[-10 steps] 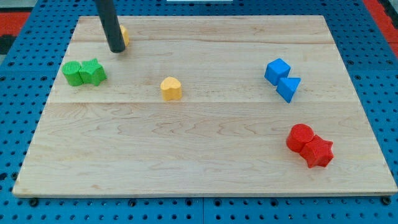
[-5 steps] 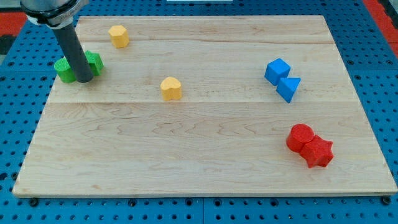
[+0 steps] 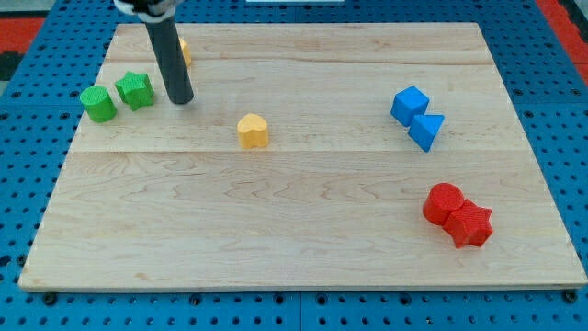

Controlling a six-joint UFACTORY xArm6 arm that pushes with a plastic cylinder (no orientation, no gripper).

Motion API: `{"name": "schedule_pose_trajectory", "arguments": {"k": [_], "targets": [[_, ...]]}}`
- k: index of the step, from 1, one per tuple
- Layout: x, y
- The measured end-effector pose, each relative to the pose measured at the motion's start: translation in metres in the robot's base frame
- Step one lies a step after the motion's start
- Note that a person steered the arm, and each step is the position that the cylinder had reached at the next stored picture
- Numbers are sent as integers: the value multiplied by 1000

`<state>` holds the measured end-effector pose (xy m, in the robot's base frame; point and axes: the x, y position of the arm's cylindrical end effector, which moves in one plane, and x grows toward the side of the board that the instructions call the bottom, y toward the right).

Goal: Make a vertical line with the yellow hexagon and green blocks

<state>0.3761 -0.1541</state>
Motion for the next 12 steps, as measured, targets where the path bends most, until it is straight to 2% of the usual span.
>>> {"name": "schedule_pose_trajectory", "arguments": {"k": [1,3,4,5,6,7,8,10,11,12], "targets": [[21,-28],[-61,-56],[-65,-24],[-86,41],[-118,32],[-126,-32],[-137,-71],[-120,-28],[-80,-39],[-82,-69]]}}
